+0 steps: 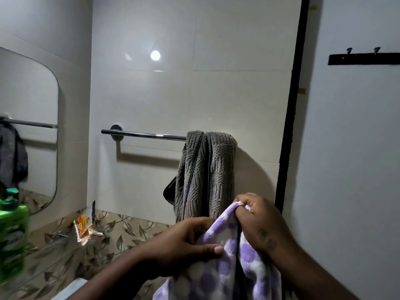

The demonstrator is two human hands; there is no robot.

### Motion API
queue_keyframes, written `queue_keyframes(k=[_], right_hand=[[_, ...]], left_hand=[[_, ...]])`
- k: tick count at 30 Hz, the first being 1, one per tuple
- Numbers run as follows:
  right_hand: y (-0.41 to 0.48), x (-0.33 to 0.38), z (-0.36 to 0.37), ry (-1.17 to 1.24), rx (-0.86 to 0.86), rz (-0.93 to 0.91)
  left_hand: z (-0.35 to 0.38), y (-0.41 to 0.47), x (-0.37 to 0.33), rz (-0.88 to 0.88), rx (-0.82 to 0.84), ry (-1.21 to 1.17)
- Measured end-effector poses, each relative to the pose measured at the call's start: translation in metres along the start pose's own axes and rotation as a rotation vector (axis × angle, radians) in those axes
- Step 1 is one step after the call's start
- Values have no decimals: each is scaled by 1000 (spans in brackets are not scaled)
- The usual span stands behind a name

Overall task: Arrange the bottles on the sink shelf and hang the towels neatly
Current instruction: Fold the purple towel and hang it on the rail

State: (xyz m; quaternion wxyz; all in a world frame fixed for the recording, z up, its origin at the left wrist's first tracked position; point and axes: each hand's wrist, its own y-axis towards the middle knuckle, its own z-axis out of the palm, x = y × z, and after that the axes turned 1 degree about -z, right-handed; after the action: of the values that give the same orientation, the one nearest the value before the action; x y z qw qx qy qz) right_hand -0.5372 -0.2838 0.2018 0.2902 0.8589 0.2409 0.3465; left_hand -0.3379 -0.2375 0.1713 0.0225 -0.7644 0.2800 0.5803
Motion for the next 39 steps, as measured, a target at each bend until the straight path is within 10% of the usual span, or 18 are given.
queue_keyframes(k=[8, 19, 30, 39], right_hand=[[3, -13, -9, -26, -124, 91], [-9, 4, -2, 234, 484, -166], [-1, -5, 6, 208, 196, 64], [9, -17, -3, 228, 72, 192]], left_hand=[[-16, -6, 6, -89, 97, 100], [-4, 18, -8, 156, -161, 491], [-21, 0, -12, 67, -166, 596], [-46, -24, -23, 10, -285, 203]])
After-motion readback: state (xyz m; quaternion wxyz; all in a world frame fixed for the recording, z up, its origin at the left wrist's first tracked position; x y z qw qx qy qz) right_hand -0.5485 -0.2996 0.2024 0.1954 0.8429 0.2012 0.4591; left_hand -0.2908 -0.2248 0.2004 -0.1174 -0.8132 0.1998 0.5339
